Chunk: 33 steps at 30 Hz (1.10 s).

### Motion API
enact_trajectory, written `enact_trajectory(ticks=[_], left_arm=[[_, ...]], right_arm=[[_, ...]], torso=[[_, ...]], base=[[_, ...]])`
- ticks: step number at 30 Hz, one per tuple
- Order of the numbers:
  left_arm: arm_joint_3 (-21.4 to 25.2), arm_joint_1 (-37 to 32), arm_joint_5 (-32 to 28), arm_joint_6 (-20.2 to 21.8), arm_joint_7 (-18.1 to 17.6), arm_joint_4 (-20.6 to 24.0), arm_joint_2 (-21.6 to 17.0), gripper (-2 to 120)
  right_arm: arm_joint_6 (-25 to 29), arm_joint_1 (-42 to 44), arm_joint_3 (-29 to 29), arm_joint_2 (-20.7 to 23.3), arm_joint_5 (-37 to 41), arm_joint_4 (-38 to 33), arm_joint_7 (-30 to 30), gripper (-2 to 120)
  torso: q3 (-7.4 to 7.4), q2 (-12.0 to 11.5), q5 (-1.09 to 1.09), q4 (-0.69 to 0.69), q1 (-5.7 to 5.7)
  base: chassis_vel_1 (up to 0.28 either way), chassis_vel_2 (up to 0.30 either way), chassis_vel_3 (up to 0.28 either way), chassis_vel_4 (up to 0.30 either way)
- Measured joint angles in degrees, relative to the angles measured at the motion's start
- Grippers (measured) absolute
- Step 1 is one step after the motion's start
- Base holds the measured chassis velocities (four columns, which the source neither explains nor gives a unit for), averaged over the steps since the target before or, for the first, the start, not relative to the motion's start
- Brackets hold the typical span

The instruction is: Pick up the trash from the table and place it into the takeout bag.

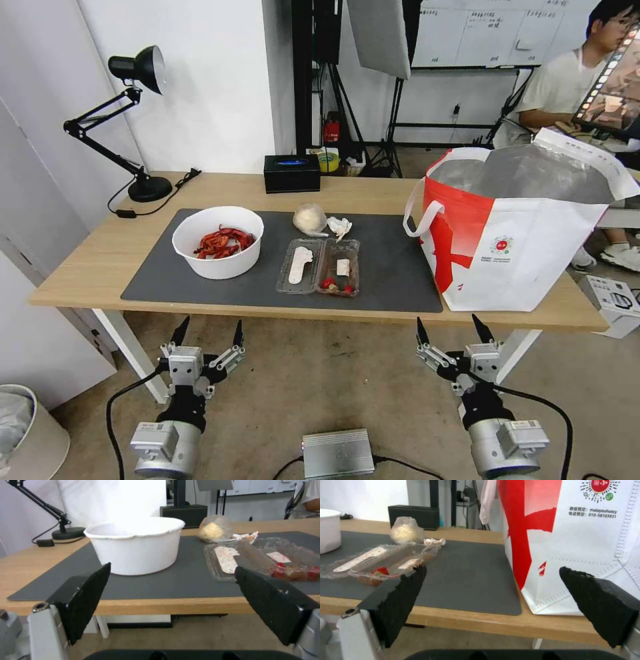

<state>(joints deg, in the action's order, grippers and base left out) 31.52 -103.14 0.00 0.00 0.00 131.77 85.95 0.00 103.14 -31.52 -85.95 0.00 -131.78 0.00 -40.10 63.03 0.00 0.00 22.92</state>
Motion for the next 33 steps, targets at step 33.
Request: enact_trajectory(ticks=[33], left_arm=[[-17.3,2.2,-6.6,-0.9,-18.4,-7.8,-5.0,100]], right_arm=[[-2.5,-3.4,3.3,19.3,13.3,4.1,6.3,100]], torso=[[0.0,0.0,0.02,-0.01,0.0]], base=[[0.0,0.0,0.0,0.0]])
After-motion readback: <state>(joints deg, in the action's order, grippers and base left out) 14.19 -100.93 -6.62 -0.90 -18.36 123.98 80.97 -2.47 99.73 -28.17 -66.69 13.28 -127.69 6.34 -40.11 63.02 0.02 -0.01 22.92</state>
